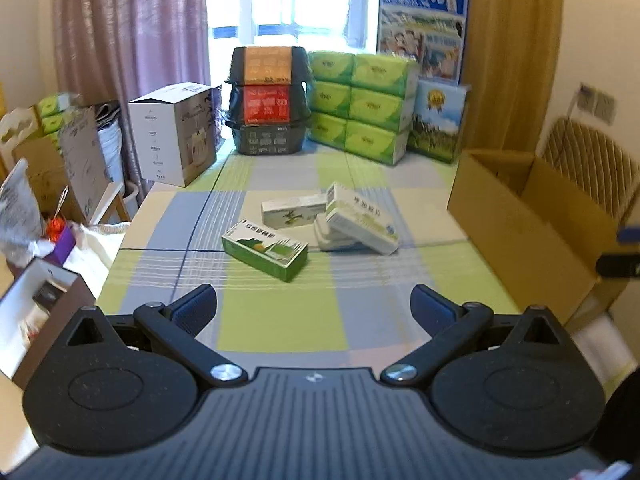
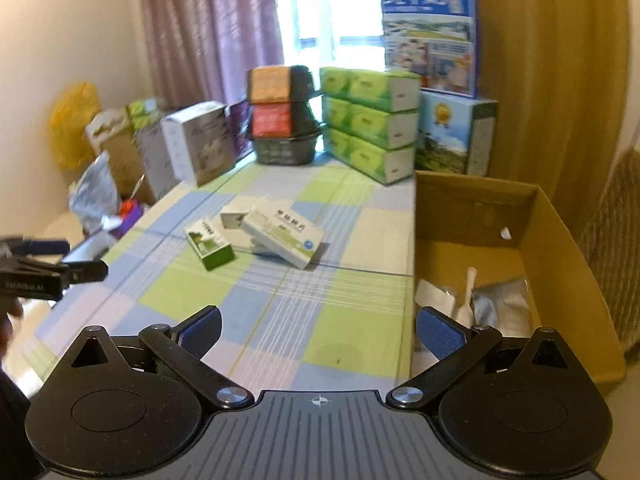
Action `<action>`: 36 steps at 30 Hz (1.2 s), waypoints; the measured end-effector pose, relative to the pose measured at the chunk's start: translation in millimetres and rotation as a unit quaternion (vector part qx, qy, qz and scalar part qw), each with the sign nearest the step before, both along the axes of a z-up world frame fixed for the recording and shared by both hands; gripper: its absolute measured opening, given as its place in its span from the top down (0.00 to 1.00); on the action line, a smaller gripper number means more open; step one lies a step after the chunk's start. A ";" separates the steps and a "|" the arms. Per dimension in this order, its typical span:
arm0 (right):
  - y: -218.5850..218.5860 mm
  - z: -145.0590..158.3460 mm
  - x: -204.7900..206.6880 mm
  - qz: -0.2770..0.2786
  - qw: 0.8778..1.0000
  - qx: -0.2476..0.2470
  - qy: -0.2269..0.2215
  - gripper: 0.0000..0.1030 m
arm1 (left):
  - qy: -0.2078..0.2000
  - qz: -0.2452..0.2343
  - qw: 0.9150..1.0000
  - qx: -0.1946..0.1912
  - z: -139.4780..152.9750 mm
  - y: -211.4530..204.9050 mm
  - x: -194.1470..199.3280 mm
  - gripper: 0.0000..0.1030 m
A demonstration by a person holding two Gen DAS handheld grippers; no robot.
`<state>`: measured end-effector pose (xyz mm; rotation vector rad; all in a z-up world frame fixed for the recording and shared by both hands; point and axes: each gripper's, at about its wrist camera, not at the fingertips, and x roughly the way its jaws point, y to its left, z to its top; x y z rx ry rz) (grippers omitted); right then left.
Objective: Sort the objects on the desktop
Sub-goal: 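Withdraw both open tools back over the medicine boxes on the table, then grasp the green medicine box with the left tool while the right tool grasps the white Mecobalamin box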
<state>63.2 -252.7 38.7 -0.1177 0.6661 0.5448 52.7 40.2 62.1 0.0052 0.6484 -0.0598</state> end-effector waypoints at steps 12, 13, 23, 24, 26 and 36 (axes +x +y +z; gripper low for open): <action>74.2 -14.9 40.4 0.218 0.958 -0.170 -0.070 0.02 | 0.038 -0.258 0.951 0.168 -22.3 21.4 60.3 0.02; 80.0 -17.0 45.4 0.240 0.951 -0.181 -0.075 0.02 | 0.040 -0.274 0.944 0.180 -25.8 23.2 65.9 0.02; 129.2 -50.9 109.4 0.370 0.887 -0.264 -0.083 0.02 | 0.055 -0.423 0.846 0.320 -70.3 40.2 138.0 0.02; 132.2 -54.3 116.2 0.372 0.885 -0.267 -0.082 0.02 | 0.057 -0.430 0.840 0.325 -73.7 41.5 144.7 0.02; 138.5 -60.3 131.5 0.374 0.884 -0.269 -0.078 0.02 | 0.060 -0.448 0.826 0.338 -82.2 42.2 156.6 0.03; 166.4 -99.2 186.0 0.389 0.872 -0.295 -0.051 0.02 | 0.059 -0.505 0.776 0.373 -116.8 41.4 195.1 0.06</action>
